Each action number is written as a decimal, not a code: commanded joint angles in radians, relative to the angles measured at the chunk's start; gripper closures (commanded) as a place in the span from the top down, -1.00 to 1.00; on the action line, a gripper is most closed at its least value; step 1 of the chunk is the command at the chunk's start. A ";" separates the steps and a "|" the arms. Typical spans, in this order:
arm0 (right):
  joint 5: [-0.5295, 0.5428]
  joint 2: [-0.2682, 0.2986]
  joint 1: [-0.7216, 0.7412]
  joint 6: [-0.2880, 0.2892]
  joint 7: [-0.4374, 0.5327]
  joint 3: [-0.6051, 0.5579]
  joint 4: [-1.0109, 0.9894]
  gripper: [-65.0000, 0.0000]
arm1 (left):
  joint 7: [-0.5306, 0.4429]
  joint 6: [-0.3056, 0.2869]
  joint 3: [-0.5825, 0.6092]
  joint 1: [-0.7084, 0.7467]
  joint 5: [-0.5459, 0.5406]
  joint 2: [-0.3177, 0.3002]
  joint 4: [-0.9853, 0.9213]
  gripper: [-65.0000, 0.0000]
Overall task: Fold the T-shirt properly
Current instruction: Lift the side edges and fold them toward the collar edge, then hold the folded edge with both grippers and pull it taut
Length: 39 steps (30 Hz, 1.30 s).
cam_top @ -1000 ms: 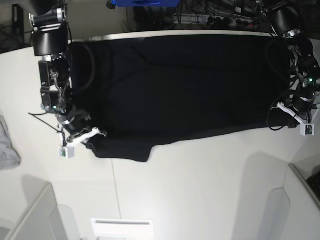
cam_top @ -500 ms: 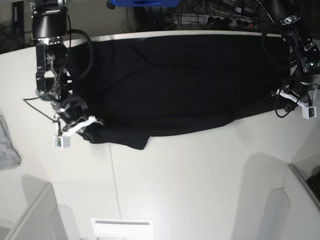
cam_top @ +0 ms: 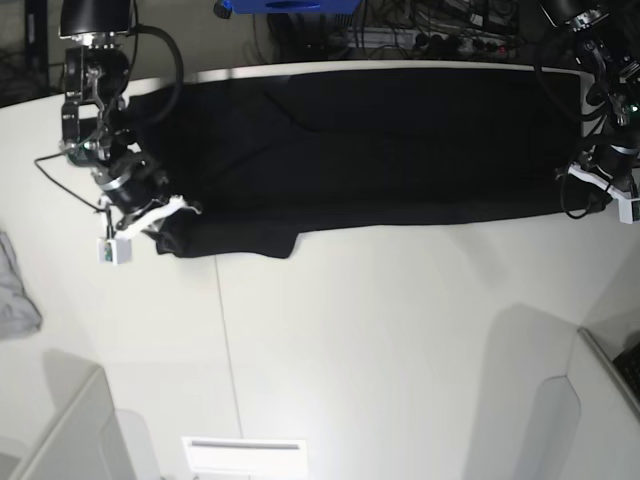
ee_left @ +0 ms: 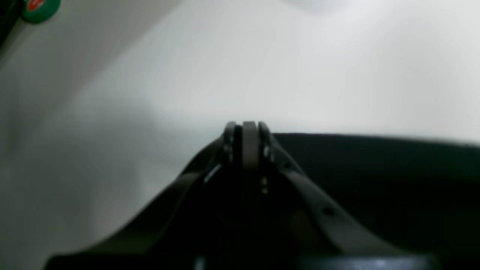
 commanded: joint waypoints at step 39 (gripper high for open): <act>0.230 0.002 -0.385 0.008 0.023 0.199 0.253 -1.00 | 0.021 -0.128 -0.126 0.206 -0.010 -0.014 0.173 -1.00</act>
